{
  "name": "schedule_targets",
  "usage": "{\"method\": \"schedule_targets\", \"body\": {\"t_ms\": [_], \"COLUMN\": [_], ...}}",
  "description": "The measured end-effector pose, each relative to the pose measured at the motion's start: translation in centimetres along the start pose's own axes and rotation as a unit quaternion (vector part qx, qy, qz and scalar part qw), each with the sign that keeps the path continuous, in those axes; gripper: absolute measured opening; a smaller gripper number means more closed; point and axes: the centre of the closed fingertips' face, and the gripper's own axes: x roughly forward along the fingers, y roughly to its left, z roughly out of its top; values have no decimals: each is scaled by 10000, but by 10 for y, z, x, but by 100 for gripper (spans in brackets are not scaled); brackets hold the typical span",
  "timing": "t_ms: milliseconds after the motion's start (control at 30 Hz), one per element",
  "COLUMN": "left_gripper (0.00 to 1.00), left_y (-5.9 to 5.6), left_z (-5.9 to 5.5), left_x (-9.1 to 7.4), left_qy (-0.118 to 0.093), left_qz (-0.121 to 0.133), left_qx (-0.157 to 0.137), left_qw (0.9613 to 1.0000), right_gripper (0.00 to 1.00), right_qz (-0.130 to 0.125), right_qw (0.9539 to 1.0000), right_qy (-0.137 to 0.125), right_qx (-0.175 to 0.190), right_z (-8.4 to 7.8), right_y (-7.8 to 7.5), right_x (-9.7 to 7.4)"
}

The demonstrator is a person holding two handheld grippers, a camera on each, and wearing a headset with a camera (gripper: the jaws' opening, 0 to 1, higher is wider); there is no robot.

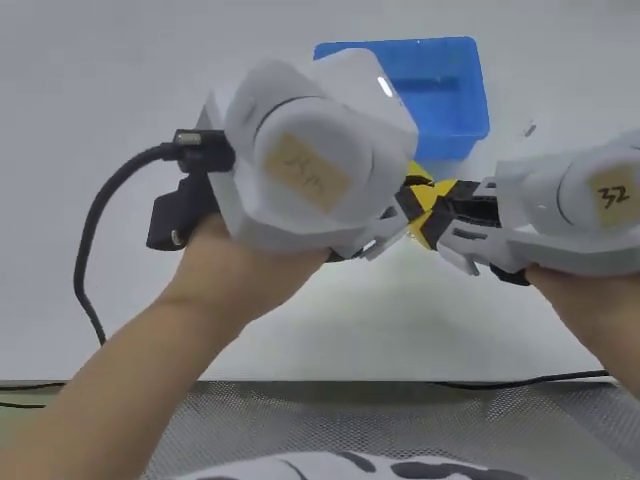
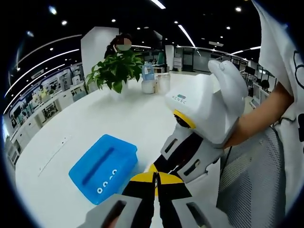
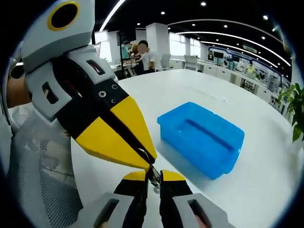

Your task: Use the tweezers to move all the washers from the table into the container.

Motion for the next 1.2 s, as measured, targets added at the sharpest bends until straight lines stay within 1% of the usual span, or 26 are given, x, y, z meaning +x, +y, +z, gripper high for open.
{"method": "schedule_targets", "body": {"t_ms": [33, 133, 200, 300, 433, 600, 667, 767, 800, 833, 967, 1000, 1100, 1200], "left_gripper": [0, 0, 0, 0, 0, 0, 0, 0, 0, 0, 0, 0, 0, 0], "left_y": [0, -2, -3, -2, 1, 9, 13, 18, 20, 22, 32, 33, 41, 51], "left_z": [0, 2, 5, 15, 26, 46, 52, 60, 63, 69, 82, 83, 84, 80], "left_x": [3, 4, 2, -4, -6, -9, -9, -10, -11, -13, -15, -15, -10, -2], "left_qy": [24, 73, 81, 10, -67, -228, -282, -396, -444, -550, -714, -720, -704, -719], "left_qz": [-53, -134, -222, -268, -236, -50, -36, 29, 61, 121, 304, 317, 400, 466], "left_qx": [65, 146, 216, 306, 481, 637, 604, 581, 584, 601, 700, 704, 748, 497], "left_qw": [10000, 9998, 9995, 9992, 9985, 9977, 9978, 9975, 9973, 9966, 9945, 9944, 9939, 9951], "right_gripper": [5, 4, 4, 4, 4, 4, 4, 4, 4, 4, 4, 4, 4, 4], "right_qz": [-4, 28, 2, -47, -206, -452, -520, -643, -706, -812, -968, -1010, -1076, -1115], "right_qw": [9998, 9997, 9995, 9995, 9986, 9968, 9963, 9953, 9946, 9932, 9902, 9895, 9886, 9885], "right_qy": [69, 122, 117, 40, -42, -243, -281, -457, -506, -577, -803, -822, -824, -783], "right_qx": [-171, -211, -291, -318, -480, -608, -628, -568, -564, -599, -607, -625, -660, -653], "right_z": [-1, -1, 1, 9, 22, 38, 42, 54, 56, 61, 77, 80, 81, 79], "right_y": [0, 0, 0, -3, -10, -24, -27, -34, -39, -44, -55, -59, -68, -76], "right_x": [-1, -2, -5, -11, -17, -26, -28, -31, -31, -33, -39, -38, -32, -26]}}
